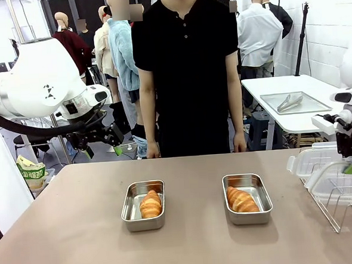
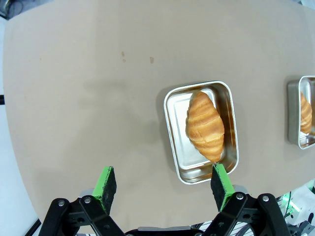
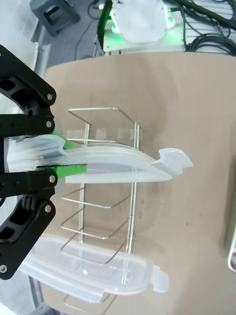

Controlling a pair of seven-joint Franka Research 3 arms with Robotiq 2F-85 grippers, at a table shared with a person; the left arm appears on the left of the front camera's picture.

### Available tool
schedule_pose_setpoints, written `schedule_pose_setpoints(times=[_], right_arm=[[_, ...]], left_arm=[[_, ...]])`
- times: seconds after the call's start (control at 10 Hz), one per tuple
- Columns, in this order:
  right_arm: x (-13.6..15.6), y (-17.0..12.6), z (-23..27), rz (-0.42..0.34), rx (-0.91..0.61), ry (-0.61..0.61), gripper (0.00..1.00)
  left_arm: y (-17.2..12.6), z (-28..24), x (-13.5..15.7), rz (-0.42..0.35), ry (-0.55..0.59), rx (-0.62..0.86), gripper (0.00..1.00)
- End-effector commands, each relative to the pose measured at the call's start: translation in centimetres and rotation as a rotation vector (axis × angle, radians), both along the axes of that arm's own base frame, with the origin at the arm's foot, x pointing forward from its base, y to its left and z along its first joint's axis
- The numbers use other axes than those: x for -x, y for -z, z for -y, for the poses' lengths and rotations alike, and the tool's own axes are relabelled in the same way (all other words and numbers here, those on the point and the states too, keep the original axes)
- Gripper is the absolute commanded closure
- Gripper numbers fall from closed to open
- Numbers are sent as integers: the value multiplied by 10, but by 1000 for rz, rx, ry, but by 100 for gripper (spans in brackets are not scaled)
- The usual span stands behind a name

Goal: Place the bread in airtight containers.
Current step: Pick up one Airtight Container lid and hand it to the human.

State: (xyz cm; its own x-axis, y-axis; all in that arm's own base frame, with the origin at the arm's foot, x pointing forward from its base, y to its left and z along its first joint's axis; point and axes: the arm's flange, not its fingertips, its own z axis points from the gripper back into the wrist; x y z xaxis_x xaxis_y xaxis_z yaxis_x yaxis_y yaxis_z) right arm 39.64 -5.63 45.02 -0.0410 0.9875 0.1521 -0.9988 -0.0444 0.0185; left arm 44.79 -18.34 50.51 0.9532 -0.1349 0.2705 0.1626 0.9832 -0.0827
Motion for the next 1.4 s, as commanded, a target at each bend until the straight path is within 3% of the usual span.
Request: schedule_pose_setpoints(times=[0.0,0.5,0.8,1.3], right_arm=[[16,-33,0,-28,51,35,100],[25,-101,2,60,81,99,100],[21,-148,-25,120,123,-41,100],[-12,-222,-93,515,148,-190,100]], left_arm=[[-1,0,-3,4,-11,-6,0],[-1,0,-3,4,-11,-6,0],[-1,0,-3,4,-11,-6,0],[-1,0,-3,4,-11,-6,0]])
